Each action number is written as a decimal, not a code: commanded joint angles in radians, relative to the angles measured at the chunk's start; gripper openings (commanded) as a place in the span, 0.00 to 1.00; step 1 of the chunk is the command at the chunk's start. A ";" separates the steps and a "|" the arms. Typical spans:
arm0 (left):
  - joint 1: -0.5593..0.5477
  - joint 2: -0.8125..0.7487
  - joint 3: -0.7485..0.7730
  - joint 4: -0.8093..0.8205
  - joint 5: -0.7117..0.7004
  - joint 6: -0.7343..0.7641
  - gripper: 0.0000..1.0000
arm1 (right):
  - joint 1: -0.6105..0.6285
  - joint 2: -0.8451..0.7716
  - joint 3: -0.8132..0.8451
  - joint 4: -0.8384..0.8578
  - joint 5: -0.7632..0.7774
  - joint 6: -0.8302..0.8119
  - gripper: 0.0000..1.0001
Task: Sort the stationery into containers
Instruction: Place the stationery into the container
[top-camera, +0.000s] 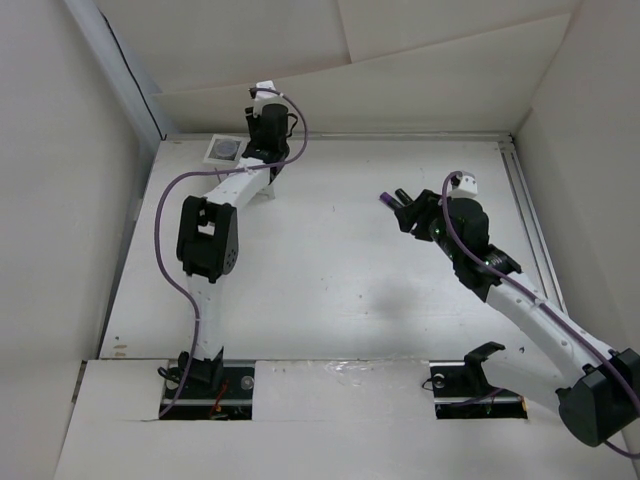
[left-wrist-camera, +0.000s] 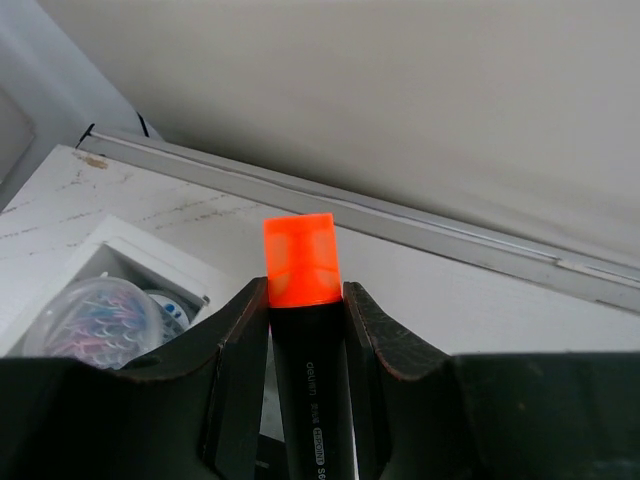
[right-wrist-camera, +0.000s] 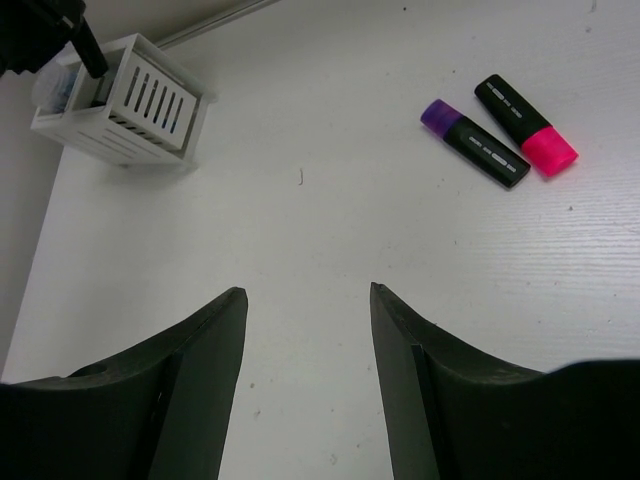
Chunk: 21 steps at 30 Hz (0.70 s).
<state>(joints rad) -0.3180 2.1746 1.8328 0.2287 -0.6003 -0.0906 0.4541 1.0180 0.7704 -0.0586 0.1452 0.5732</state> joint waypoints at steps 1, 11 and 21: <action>-0.001 -0.015 0.033 0.077 -0.064 0.052 0.26 | 0.011 -0.027 0.013 0.051 0.008 -0.003 0.58; -0.010 0.005 0.023 0.107 -0.114 0.098 0.26 | 0.011 -0.027 0.013 0.051 0.008 -0.003 0.58; -0.010 0.033 0.005 0.126 -0.135 0.127 0.26 | 0.011 -0.018 0.023 0.051 0.008 -0.003 0.60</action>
<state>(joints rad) -0.3298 2.1983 1.8328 0.3069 -0.6994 0.0162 0.4541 1.0130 0.7704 -0.0582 0.1452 0.5732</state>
